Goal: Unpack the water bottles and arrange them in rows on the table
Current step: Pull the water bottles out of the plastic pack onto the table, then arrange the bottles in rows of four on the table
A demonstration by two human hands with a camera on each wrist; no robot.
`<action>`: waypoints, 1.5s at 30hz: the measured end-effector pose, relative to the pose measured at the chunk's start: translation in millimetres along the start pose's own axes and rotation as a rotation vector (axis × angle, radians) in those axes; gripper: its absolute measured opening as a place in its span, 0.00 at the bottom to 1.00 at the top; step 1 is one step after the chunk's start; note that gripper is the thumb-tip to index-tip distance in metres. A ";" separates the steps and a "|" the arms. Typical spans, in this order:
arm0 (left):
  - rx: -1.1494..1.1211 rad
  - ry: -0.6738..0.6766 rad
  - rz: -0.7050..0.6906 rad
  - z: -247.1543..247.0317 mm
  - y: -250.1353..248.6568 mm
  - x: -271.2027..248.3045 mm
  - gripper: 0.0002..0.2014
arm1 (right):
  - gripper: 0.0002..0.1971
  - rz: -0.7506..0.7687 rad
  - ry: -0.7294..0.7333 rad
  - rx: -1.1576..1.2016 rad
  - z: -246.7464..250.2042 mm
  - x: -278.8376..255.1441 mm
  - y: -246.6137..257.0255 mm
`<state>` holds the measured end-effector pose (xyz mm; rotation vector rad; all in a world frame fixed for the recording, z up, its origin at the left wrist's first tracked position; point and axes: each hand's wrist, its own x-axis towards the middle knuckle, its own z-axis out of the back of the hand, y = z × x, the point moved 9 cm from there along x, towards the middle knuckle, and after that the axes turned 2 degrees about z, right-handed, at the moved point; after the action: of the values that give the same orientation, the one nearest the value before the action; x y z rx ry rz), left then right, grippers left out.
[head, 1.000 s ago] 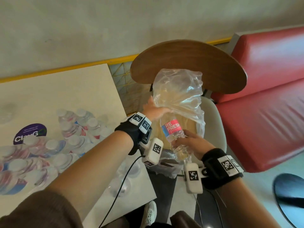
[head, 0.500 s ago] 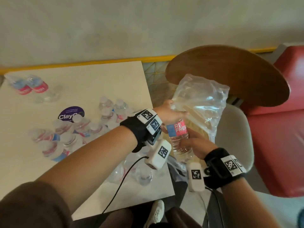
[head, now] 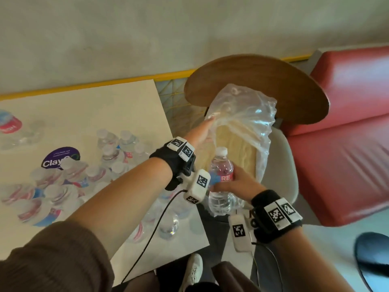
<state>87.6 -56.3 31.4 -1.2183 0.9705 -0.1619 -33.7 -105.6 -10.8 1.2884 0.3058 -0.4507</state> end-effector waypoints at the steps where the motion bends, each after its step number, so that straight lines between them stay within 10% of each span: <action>1: 0.047 0.037 0.013 -3.9 4.1 -0.1 0.31 | 0.34 0.017 -0.043 0.020 3.9 0.9 2.2; 5: 0.156 0.198 0.096 -12.9 21.1 -13.2 0.39 | 0.34 0.086 -0.212 0.019 21.5 8.2 17.7; 13: 0.389 0.103 -0.319 -0.4 -10.3 -29.0 0.22 | 0.37 0.210 -0.204 -0.060 18.0 20.0 57.5; 17: 0.381 -0.009 -0.406 14.0 -16.1 -36.7 0.19 | 0.36 0.060 -0.058 0.026 22.4 20.8 44.0; 23: 0.266 -0.126 -0.489 55.0 -37.7 -64.4 0.11 | 0.45 -0.173 -0.353 -0.205 79.7 13.6 12.9; 34: 0.125 -0.393 -0.550 188.4 -43.8 -205.5 0.13 | 0.23 0.088 -0.120 -0.580 -31.7 17.5 104.8; 45: 0.162 -0.841 -0.330 324.6 100.6 -331.6 0.27 | 0.23 0.383 -0.061 -0.782 -142.2 21.1 189.2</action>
<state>75.5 407.9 130.7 -1.1310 0.0236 0.0213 80.7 68.4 103.6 0.5424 0.1485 -0.0210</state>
